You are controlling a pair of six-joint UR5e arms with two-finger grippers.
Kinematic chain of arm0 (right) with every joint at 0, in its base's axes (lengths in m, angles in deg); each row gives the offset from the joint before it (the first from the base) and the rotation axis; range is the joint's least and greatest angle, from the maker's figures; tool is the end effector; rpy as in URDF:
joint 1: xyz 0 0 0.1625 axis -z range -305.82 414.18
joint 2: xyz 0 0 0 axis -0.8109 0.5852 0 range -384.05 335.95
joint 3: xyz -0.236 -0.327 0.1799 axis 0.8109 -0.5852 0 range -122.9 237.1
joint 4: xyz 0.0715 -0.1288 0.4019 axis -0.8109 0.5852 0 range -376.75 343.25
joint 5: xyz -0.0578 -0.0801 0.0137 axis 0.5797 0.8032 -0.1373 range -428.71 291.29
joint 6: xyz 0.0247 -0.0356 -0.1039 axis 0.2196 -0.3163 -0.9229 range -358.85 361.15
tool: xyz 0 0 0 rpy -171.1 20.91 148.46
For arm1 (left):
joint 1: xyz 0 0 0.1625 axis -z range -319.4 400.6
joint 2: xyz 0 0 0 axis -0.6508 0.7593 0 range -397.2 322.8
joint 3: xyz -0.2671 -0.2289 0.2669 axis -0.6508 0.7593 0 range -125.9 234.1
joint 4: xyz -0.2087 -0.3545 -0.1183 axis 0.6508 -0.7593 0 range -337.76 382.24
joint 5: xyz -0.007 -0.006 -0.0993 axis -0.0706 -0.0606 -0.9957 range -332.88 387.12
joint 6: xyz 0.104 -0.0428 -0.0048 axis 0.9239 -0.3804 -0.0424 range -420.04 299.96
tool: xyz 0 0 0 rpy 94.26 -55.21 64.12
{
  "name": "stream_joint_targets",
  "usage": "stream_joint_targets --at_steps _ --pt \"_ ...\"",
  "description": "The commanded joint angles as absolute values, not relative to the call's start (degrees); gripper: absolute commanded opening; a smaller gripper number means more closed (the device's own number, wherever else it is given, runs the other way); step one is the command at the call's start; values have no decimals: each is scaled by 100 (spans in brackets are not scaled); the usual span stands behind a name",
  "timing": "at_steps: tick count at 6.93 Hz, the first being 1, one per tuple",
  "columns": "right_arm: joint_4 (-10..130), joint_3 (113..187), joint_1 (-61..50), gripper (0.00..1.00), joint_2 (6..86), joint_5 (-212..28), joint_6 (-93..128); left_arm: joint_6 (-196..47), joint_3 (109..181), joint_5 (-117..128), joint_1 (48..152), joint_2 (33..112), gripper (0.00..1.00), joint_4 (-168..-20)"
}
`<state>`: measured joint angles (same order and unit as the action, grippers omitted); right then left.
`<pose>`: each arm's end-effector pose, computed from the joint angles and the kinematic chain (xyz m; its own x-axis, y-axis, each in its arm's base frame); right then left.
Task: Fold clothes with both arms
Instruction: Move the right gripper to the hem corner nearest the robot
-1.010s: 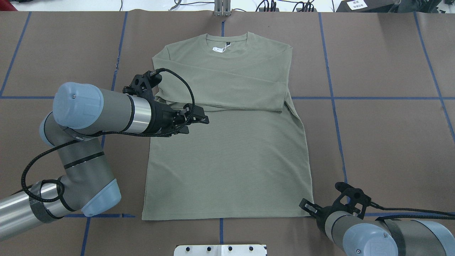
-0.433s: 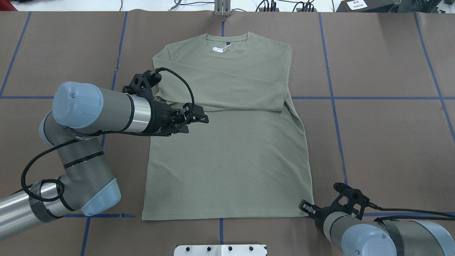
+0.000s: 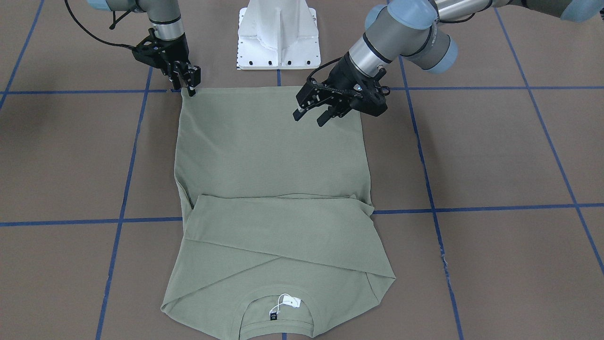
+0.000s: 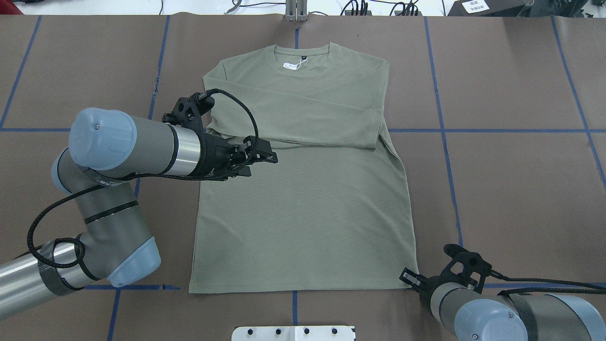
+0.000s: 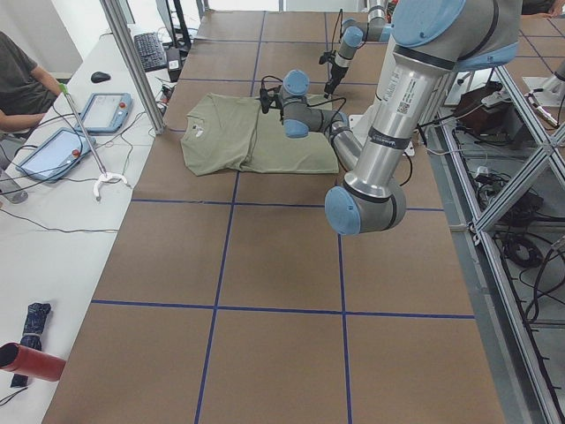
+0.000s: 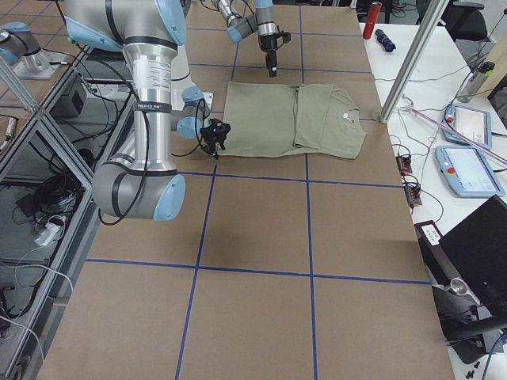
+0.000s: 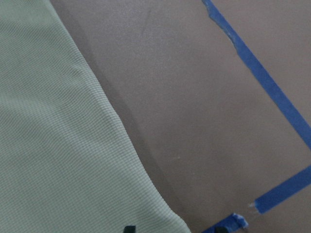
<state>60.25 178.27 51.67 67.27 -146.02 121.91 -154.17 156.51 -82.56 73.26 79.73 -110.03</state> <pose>-0.4831 -0.1794 0.4142 0.5311 0.5227 0.6669 -0.5395 0.8155 -0.2096 0.4823 -0.4224 0.2152 0.1061 -0.1486 -0.9832 0.2358 0.9643 -0.1203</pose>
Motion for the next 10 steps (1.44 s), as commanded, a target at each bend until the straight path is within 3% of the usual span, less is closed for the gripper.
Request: stream_joint_targets --at_steps 1,5,6,8,10 --pt "6025 17804 5163 0 6727 -14657 12191 -15417 15667 -8256 7330 7979 79 -11003" --pt "6042 18164 5181 0 6797 -14860 12244 -15504 15763 -8256 7347 7953 79 -10986" --pt "6042 18286 5172 0 6824 -14860 12244 -15688 16059 -8195 7356 7691 79 -10907" --pt "6042 18383 5181 0 6841 -14895 12244 -16094 17137 -6867 6413 6998 78 -9318" --pt "6139 18419 5181 0 6841 -14992 12244 -16826 17460 -6087 5375 6331 78 -8472"
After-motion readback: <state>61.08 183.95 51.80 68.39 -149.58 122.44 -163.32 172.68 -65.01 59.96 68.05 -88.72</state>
